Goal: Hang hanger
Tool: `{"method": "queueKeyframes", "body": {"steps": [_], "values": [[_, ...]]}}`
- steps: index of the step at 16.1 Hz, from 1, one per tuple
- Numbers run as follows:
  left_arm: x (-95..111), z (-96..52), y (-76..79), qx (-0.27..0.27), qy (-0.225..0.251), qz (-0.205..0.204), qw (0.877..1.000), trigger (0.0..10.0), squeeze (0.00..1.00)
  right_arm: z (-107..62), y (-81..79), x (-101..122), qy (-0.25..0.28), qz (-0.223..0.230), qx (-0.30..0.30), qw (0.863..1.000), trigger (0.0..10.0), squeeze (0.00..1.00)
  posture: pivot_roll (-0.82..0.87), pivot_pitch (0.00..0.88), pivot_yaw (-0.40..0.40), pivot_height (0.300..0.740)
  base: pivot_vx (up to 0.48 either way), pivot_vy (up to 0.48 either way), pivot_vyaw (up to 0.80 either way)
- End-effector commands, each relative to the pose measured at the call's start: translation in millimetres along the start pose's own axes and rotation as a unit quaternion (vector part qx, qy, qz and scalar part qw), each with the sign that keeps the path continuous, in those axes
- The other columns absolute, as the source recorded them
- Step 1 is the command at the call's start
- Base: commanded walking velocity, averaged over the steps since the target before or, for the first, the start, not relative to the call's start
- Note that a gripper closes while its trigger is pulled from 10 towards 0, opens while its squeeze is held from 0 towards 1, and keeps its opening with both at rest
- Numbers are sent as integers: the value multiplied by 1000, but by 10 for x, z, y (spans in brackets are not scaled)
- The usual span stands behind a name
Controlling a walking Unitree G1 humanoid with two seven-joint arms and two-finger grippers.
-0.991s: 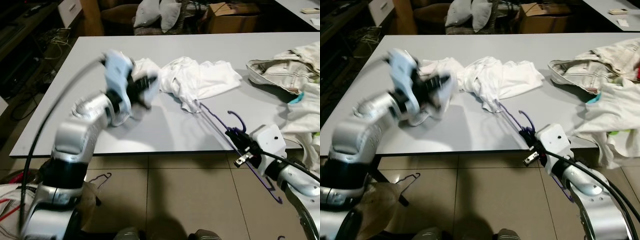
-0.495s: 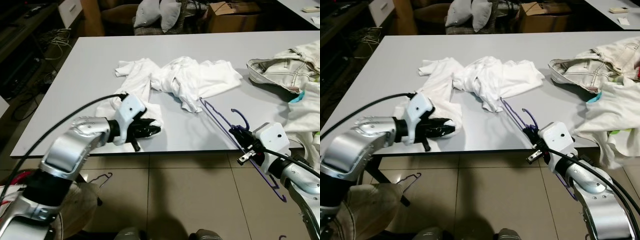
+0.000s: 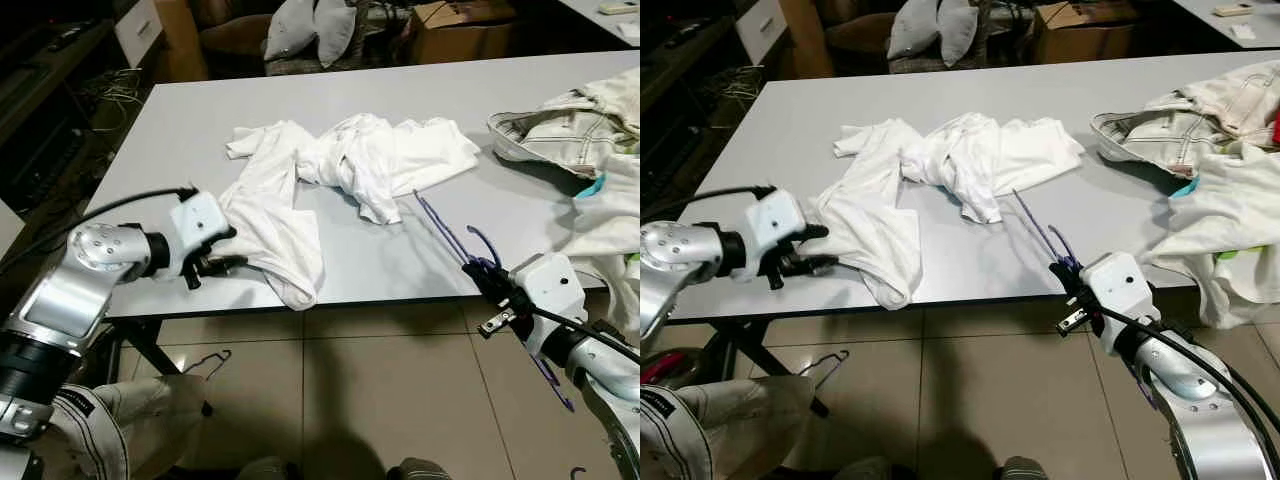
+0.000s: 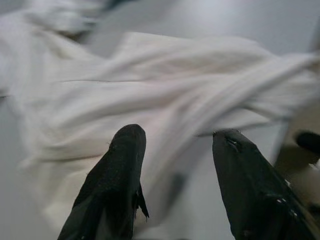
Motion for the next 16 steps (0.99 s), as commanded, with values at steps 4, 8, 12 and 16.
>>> {"method": "queueKeyframes", "body": {"steps": [4, 8, 12, 16], "values": [[-104, 234, -71, 36, 9, 40, 999, 10000, 0, 1, -43, -28, -10, 12, 2, 1000, 10000, 0, -145, 0, 116, 740, 0, 0, 0], [-191, 423, -2, 25, 4, 69, 997, 4980, 0, 1, -48, -20, -9, 12, -1, 1000, 10000, 0, -152, 0, 125, 740, 0, 0, 0], [-327, 459, -84, 51, -23, 100, 993, 353, 0, 8, -36, -20, -9, 12, -2, 1000, 10000, 0, -148, 0, 120, 740, 0, 0, 0], [-347, 456, -129, 60, -26, 117, 991, 0, 0, 27, -34, -10, -7, 11, 0, 1000, 10000, 0, -143, 0, 114, 740, 0, 0, 0]]}}
Point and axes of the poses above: a point about 5 cm out from each wrist's last joint towards the gripper, its own z axis pointing out of the wrist towards the gripper, its own x axis along the axis of the wrist's last joint, y = z × x, the point moved 4 cm from there along z, pointing out of the wrist towards the gripper, and after that the axes turned 14 degrees about -z, right-handed, at the moved point
